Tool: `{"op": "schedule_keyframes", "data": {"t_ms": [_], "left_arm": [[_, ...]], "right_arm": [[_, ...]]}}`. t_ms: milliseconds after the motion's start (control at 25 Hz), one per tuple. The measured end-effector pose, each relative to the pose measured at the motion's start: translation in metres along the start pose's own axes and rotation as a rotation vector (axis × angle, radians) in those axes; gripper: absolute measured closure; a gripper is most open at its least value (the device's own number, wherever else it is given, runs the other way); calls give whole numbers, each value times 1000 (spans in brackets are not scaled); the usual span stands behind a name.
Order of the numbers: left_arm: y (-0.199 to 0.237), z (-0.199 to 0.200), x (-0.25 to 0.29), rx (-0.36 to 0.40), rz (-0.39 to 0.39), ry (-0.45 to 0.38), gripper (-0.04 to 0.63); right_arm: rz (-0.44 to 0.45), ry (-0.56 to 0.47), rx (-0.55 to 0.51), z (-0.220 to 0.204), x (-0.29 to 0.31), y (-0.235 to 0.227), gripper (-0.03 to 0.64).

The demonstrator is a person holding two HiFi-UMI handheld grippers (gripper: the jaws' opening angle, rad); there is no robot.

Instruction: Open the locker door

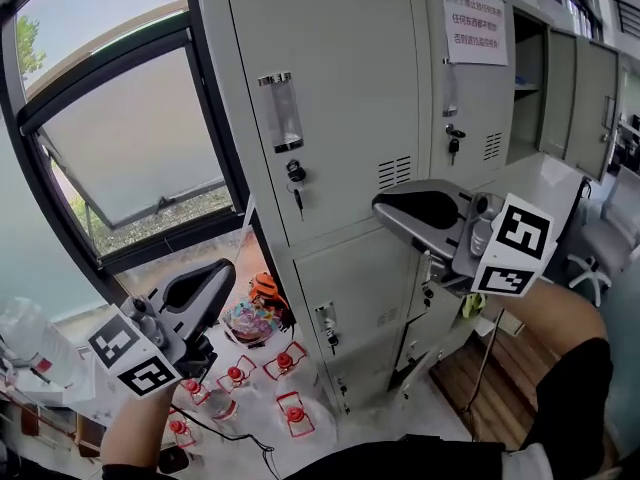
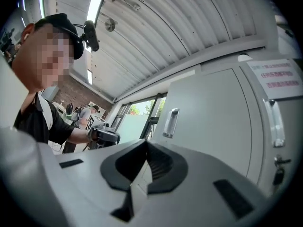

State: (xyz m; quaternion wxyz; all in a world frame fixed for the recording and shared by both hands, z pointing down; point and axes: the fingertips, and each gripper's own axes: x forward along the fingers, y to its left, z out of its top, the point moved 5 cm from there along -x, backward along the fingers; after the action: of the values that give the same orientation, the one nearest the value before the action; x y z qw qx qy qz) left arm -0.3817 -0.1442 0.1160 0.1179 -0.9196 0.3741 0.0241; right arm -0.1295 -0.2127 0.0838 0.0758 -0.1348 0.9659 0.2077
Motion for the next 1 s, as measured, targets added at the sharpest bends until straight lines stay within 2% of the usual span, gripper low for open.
{"op": "schedule_keyframes", "data": {"t_ms": [80,200,440,560,640,800,1000], "left_arm": [[6,7,1,35,19,38,584],[13,21,6,27,4,61,584],[9,55,12,22,-35,-56,584],[2,65,14,58,-55,-69,584],[-2,74,13,83,-67,-76,584],[-3,93,8,126,-61,-87,584],[-1,97,9,138,-51,-61,584]], "right_arm": [[4,-3,3,14,12,-5,606],[14,-4,-29,39,32,-7,604],[40,41,-90,74,73,-7,560],[33,96,-80,74,93,-10,541],[26,136,-67,68,104,-14,492],[0,174,-53,56,119,-31,482],[-37,179,63,53,132,-50,476]]}}
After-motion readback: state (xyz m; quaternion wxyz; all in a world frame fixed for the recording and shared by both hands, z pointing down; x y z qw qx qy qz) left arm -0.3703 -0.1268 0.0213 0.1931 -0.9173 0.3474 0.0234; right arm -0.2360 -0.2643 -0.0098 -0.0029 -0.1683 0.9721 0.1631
